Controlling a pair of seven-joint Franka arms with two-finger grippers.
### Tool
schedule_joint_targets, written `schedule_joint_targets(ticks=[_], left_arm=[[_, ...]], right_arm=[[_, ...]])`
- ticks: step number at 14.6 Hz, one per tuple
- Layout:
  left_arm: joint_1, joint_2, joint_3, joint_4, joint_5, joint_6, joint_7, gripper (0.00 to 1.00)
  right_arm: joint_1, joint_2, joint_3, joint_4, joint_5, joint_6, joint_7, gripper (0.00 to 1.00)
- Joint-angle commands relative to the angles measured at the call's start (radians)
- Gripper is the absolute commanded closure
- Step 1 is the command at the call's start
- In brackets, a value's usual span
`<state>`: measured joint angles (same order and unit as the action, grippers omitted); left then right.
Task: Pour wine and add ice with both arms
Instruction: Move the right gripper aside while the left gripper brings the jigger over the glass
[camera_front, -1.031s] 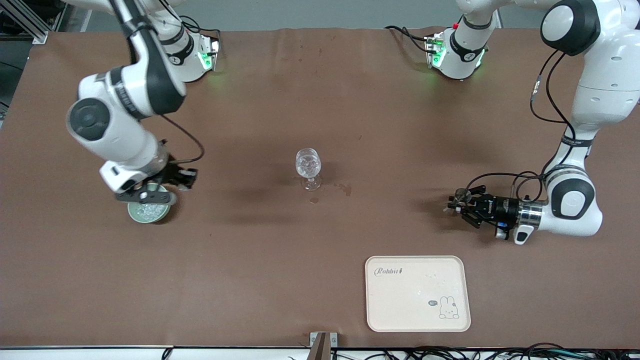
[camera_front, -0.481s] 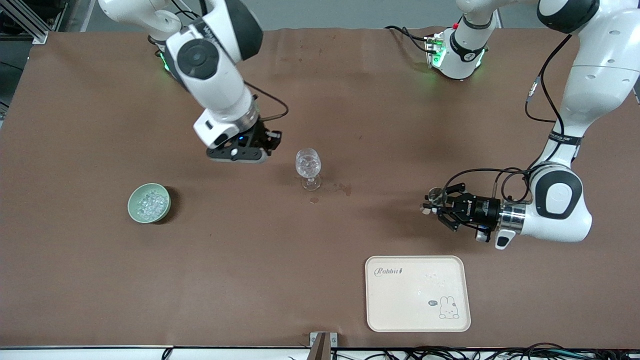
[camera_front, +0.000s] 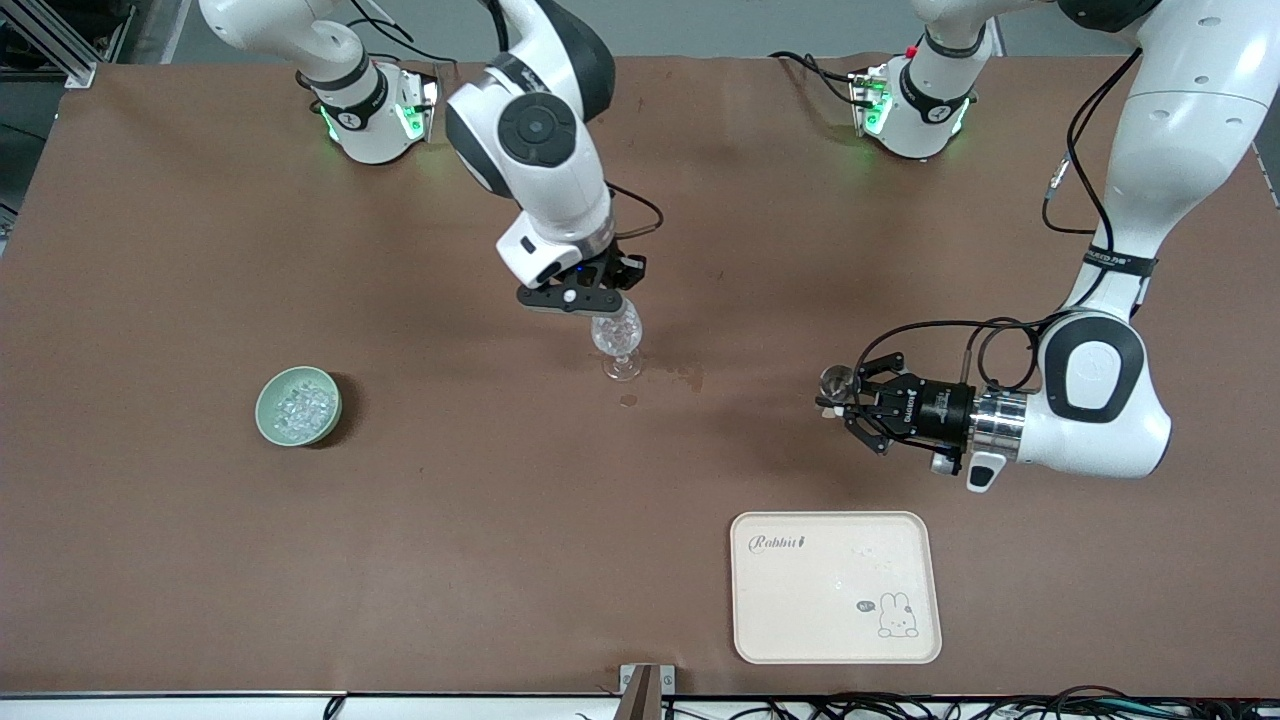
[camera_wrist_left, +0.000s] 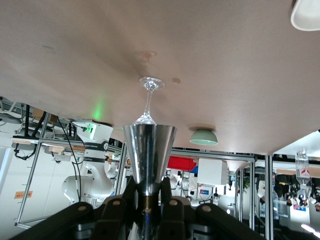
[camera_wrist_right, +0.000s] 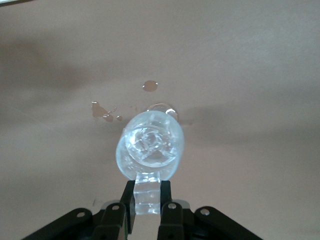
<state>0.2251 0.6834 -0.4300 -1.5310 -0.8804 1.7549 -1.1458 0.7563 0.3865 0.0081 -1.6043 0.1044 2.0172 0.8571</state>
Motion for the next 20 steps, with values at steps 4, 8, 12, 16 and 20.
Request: schedule_joint_targets(ticks=[4,8,12,16,20], left_arm=[[-0.062,-0.047,-0.003,-0.029,-0.015,0.079,-0.093,1.0],[-0.118,-0.048,-0.003,-0.027,-0.014,0.144,-0.132,1.0],[-0.188,-0.074,-0.003,-0.031,0.001,0.184,-0.218,1.0],[-0.262,-0.1,0.0,-0.034,0.079,0.215,-0.317,1.0],[-0.334,-0.11,-0.001,-0.029,0.214,0.242,-0.458,1.0]], right_arm=[[-0.006,0.015,-0.016,0.04,0.009,-0.026,0.007,1.0],[-0.109,-0.067,-0.022,-0.024,0.008,-0.098,-0.08,1.0],[-0.244,-0.217,-0.022,-0.166,-0.002,-0.103,-0.222,1.0],[-0.287,-0.31,-0.022,-0.253,-0.008,-0.104,-0.279,1.0],[-0.301,-0.328,-0.02,-0.269,-0.008,-0.107,-0.308,1.0]])
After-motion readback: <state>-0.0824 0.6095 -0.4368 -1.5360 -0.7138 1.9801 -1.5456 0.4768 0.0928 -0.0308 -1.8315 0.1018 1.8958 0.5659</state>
